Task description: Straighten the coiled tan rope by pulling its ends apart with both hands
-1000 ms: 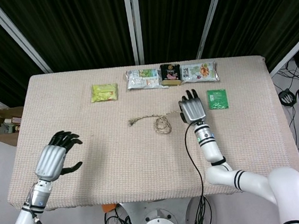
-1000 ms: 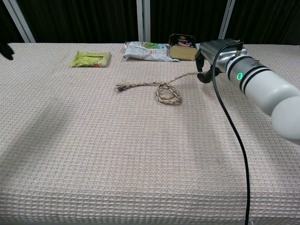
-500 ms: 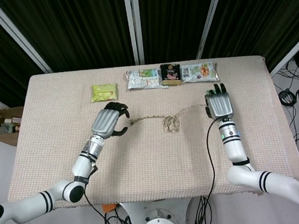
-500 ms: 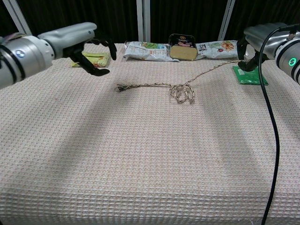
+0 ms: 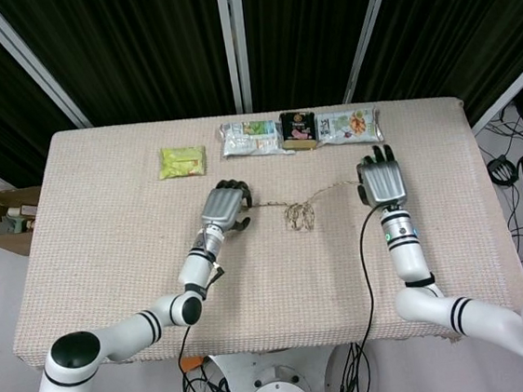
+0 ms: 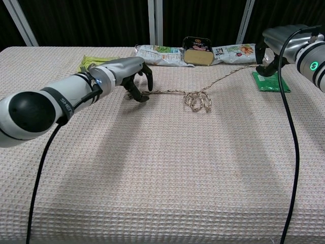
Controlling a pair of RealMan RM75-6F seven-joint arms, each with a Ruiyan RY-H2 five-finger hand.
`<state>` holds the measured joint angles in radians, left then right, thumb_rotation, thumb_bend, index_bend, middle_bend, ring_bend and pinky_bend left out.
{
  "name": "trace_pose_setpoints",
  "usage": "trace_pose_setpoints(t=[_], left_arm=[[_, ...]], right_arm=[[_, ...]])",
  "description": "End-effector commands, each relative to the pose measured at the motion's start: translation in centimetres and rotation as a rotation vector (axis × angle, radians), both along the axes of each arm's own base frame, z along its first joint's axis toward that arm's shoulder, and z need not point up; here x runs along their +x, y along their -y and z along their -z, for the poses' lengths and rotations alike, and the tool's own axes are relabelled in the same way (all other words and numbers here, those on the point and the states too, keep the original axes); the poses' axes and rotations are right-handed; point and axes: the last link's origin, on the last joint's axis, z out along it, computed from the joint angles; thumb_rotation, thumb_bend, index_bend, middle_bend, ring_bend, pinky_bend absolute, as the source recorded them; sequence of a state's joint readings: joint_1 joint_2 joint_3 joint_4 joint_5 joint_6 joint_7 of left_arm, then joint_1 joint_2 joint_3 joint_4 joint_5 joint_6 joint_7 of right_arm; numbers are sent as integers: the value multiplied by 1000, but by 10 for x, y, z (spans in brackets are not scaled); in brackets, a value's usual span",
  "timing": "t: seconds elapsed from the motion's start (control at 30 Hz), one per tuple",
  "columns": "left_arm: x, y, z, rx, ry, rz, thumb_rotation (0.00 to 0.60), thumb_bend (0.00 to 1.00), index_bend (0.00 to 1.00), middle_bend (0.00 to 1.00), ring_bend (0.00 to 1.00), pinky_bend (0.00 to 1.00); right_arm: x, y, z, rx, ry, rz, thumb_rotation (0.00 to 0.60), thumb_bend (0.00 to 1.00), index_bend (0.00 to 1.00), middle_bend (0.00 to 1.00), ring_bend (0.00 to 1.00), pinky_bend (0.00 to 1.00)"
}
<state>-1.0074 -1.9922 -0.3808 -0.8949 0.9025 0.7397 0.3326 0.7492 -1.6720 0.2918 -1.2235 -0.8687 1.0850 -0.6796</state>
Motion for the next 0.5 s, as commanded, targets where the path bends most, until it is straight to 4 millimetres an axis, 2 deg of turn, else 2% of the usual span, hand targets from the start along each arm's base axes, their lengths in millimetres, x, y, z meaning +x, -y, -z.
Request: trace_pose_setpoints(t=[0.03, 0.5], left_arm=[[5, -1, 5, 18, 4, -4, 600, 341, 472, 207, 134, 143], [-5, -7, 12, 72, -49, -16, 600, 368, 498, 207, 133, 143]], right_arm=[[0, 0, 1, 0, 1, 0, 600, 523, 670, 377, 108, 150], [1, 1, 2, -3, 8, 1, 600, 524, 669, 377, 108, 147]])
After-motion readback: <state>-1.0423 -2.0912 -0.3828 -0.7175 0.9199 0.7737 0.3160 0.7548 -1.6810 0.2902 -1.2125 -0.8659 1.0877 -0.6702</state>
